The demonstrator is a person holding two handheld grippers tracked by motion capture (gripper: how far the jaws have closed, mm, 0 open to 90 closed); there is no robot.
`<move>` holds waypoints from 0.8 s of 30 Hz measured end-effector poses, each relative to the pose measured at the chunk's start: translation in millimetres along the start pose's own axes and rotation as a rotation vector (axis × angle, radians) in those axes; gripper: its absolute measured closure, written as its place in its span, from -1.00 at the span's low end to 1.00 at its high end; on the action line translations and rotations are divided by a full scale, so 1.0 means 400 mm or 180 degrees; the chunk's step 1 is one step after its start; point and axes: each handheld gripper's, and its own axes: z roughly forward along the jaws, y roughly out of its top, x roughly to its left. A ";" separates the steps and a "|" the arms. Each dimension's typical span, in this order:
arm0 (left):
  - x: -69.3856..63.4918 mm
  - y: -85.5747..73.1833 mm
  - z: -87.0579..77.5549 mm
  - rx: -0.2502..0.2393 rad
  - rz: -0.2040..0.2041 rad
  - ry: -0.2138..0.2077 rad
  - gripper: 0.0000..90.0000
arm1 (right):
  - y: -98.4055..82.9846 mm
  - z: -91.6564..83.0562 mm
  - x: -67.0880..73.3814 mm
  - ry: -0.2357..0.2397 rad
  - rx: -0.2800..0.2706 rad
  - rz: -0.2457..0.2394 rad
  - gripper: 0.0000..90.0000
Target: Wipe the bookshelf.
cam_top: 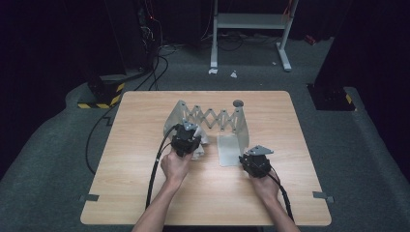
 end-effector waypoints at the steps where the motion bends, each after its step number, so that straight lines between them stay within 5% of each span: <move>1: -0.001 0.001 0.000 0.0005 0.0007 -0.0002 0.77 | 0.000 0.000 0.000 -0.0001 0.0000 -0.0002 0.74; 14: -0.011 0.064 -0.021 -0.0100 0.0060 0.0009 0.77 | 0.000 0.000 0.000 -0.0001 0.0000 -0.0003 0.74; 24: -0.027 0.073 -0.008 -0.0090 0.0094 0.0000 0.78 | 0.000 0.000 0.002 0.0007 0.0000 -0.0012 0.74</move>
